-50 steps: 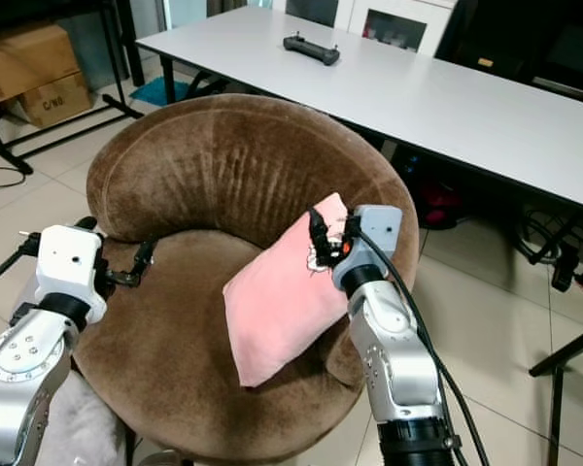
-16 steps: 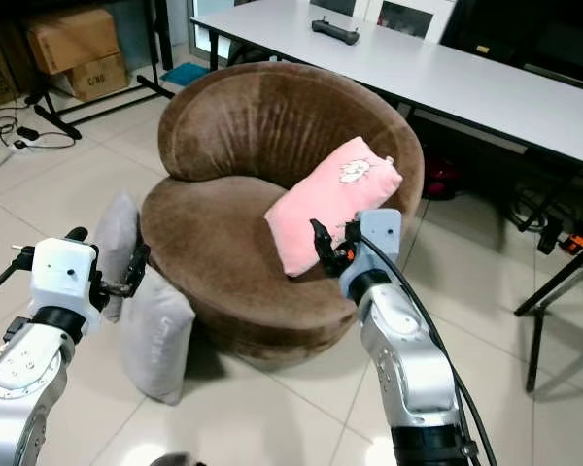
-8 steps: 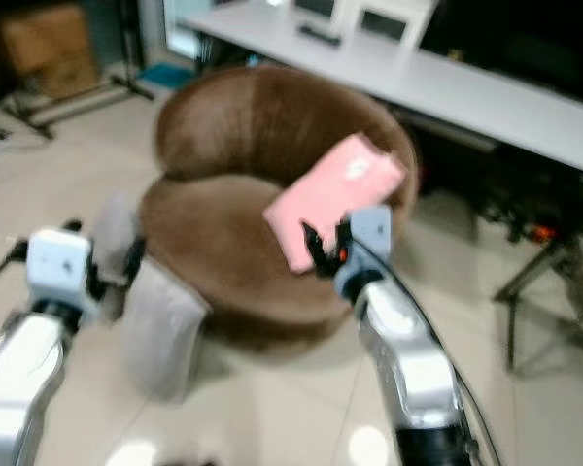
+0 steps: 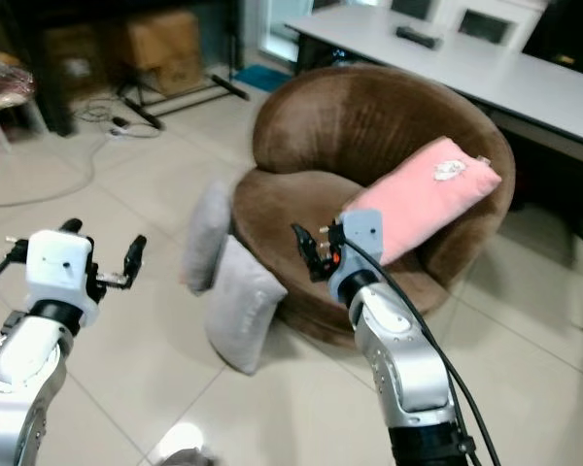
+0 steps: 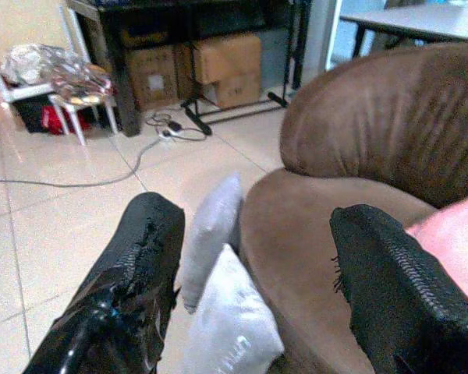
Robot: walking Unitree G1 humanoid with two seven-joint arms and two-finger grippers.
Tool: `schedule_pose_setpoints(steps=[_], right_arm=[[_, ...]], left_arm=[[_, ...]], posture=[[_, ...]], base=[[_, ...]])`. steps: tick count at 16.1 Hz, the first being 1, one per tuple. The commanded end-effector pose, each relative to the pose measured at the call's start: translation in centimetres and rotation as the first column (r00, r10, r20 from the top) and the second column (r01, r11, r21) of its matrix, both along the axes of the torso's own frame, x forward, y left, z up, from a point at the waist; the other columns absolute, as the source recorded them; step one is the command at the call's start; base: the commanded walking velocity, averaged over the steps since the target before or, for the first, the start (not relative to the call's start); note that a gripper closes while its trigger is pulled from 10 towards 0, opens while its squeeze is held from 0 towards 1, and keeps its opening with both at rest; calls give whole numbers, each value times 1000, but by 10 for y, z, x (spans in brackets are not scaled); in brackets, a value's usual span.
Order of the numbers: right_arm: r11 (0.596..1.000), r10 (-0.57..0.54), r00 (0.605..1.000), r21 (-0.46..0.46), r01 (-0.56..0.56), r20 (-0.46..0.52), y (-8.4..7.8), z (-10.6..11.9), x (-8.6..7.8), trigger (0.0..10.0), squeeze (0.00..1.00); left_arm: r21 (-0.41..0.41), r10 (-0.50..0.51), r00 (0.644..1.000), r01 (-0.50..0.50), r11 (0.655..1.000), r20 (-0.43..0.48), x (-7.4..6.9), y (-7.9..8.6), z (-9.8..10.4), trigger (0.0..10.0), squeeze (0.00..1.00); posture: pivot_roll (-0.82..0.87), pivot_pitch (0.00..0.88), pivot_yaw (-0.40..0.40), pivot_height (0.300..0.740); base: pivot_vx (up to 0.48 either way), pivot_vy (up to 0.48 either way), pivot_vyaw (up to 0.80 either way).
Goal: Move the pillow to the sofa from floor
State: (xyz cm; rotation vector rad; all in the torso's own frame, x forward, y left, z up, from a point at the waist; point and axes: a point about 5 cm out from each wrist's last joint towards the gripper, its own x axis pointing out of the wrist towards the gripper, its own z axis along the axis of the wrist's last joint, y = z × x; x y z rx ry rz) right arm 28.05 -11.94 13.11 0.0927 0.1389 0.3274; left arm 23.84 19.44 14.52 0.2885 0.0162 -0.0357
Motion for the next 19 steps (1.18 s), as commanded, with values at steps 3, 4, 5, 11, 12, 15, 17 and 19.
schedule_pose_setpoints(steps=[3, 4, 5, 11, 12, 15, 17, 19], right_arm=[[998, -48, 999, 36, 48, -6, -6, 1, 2, 10000, 0], [996, -65, 998, 58, 66, -12, -7, 1, 2, 10000, 0], [996, -68, 998, 48, 68, -14, -8, 1, 3, 10000, 0], [995, -94, 995, 36, 95, -9, -10, 2, 5, 10000, 0], [995, -95, 995, 33, 95, -7, -10, 2, 5, 10000, 0], [995, -104, 994, 2, 105, -11, -11, 0, 6, 10000, 0], [994, -110, 994, 18, 110, -19, -11, 0, 6, 10000, 0], [993, -110, 994, 36, 111, -11, -11, 2, 5, 10000, 0]], left_arm=[[9, 0, 1000, -1, 1000, 12, 1, -2, 2, 10000, 0], [8, 7, 1000, -7, 1000, 17, 1, -1, 3, 10000, 0], [5, 13, 1000, -13, 1000, 20, 1, -1, 3, 10000, 0], [-24, 13, 998, -11, 1000, 65, 3, -1, 9, 10000, 0], [-30, 9, 998, -7, 1000, 68, 2, -1, 9, 10000, 0], [-41, 6, 997, -3, 999, 71, 3, -2, 10, 10000, 0], [-45, 5, 997, -1, 999, 71, 3, -1, 10, 10000, 0], [-49, 6, 998, -2, 999, 69, 3, -1, 9, 10000, 0]], posture=[[107, 0, -108, 740], [108, 0, -111, 740], [109, 0, -112, 740], [109, 0, -116, 740], [109, 0, -116, 740], [109, 0, -116, 740], [109, 0, -116, 740], [109, 0, -116, 740]], base=[[0, 0, 533], [0, 0, 0], [0, 0, 0], [0, 0, 0], [0, 0, 0], [285, 0, 0], [390, 0, 0], [426, 0, 0]])
